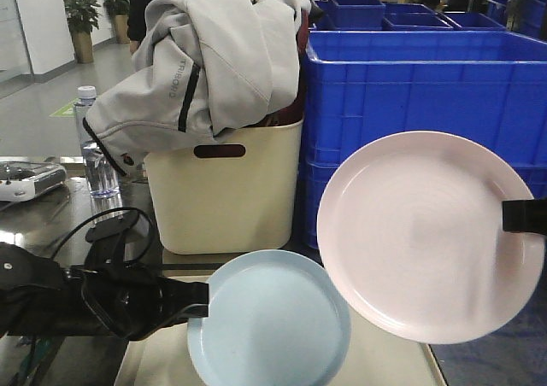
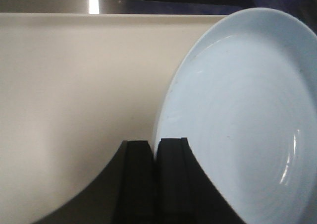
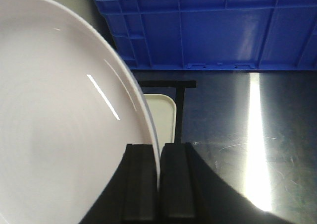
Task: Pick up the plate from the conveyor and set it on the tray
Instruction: 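Lower the blue plate onto the cream tray and open left gripper, then lower the pink plate onto the blue plate and open right gripper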
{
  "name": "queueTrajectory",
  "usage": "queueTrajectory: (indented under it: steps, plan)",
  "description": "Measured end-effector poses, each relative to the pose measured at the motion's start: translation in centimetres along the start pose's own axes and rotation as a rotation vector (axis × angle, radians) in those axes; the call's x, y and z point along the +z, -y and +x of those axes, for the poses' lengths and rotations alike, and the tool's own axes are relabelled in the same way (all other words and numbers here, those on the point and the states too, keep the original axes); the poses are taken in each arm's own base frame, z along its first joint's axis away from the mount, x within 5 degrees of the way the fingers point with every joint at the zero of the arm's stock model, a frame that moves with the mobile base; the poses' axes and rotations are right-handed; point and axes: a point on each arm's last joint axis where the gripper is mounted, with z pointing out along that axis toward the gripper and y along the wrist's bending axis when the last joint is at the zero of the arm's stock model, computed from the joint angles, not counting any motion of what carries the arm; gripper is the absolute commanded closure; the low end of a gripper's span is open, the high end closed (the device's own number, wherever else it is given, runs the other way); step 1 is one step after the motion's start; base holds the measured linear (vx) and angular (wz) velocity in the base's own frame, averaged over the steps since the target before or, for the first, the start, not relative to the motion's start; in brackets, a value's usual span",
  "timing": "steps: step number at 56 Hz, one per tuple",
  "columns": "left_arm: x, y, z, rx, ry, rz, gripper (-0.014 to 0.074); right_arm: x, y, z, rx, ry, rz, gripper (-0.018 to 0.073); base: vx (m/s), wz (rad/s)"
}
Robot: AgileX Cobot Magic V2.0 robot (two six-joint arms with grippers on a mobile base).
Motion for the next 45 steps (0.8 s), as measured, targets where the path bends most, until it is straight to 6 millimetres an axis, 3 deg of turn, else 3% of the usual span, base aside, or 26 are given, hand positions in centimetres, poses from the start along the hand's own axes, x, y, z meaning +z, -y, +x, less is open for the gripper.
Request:
queueTrajectory:
  steps: [10,16,20,24,32,45]
  plan:
    - [0.2,0.0,-0.2,-0.003,0.022,0.007,0.0159,0.0,0.0,0.0,0.000,0.001,0.000,0.0571,0.00,0.00]
    - [0.2,0.0,-0.2,-0.002,0.025,0.009,0.0146,0.0,0.0,0.0,0.001,-0.001,-0.001,0.0571,0.00,0.00]
    - [-0.4,0.3,-0.4,0.012,0.039,0.014,0.0188,0.4,-0.1,0.0,0.011,-0.012,-0.010,0.0571,0.00,0.00]
    - [-1.5,1.0,-0.7,0.055,0.066,0.018,0.0283,1.2,-0.2,0.1,0.030,-0.035,-0.028,0.0571,0.00,0.00]
    - [-5.8,3.1,-1.6,0.157,0.177,0.018,0.0605,4.3,-0.6,0.4,0.065,-0.118,-0.073,0.0571,0.00,0.00]
    - [-14.5,6.4,-2.6,0.274,0.487,-0.005,0.0602,11.3,-2.8,1.8,0.071,-0.248,-0.214,0.0570,0.00,0.00]
